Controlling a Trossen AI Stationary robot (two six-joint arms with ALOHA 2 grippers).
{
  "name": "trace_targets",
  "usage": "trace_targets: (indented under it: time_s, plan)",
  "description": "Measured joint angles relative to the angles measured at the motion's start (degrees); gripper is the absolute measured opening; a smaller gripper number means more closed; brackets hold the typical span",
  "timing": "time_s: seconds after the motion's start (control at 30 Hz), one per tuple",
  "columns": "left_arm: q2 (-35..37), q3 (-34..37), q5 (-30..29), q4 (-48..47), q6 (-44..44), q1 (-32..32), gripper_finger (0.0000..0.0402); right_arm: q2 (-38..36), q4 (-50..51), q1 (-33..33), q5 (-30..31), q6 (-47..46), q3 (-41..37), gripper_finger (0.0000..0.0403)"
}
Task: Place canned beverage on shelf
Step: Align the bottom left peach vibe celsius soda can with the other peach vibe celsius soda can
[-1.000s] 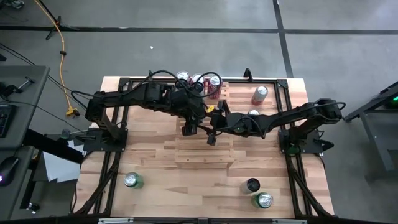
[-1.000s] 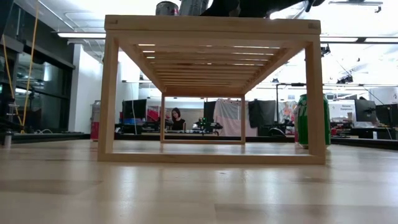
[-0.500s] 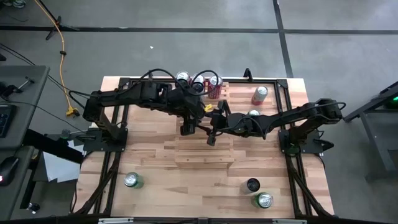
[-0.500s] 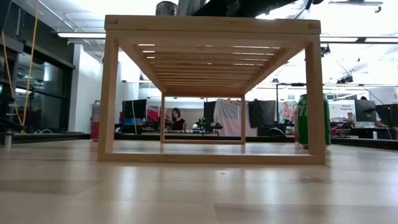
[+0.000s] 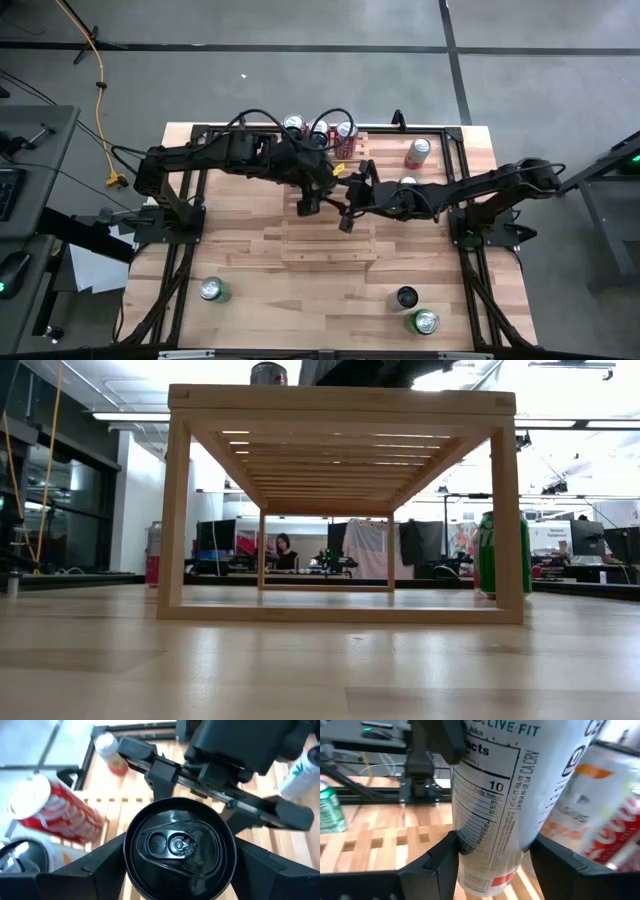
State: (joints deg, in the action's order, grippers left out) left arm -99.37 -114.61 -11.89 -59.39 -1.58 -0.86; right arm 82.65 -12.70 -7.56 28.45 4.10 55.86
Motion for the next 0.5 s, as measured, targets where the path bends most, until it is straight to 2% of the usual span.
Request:
trace_targets:
  time_s: [0.17,0.5]
  plan:
    - [-0.22,1.55,-0.47,4.63,-1.67,0.09,0.0281,-0.15,1.49,-1.08,4.89,-0.5,0.02,0.0197]
    - [-0.11,6.05,-0.77,6.86,-2.06,0.15,0.0281,-0.63,7.55,-1.12,7.1,-2.22,-0.13,0.0197]
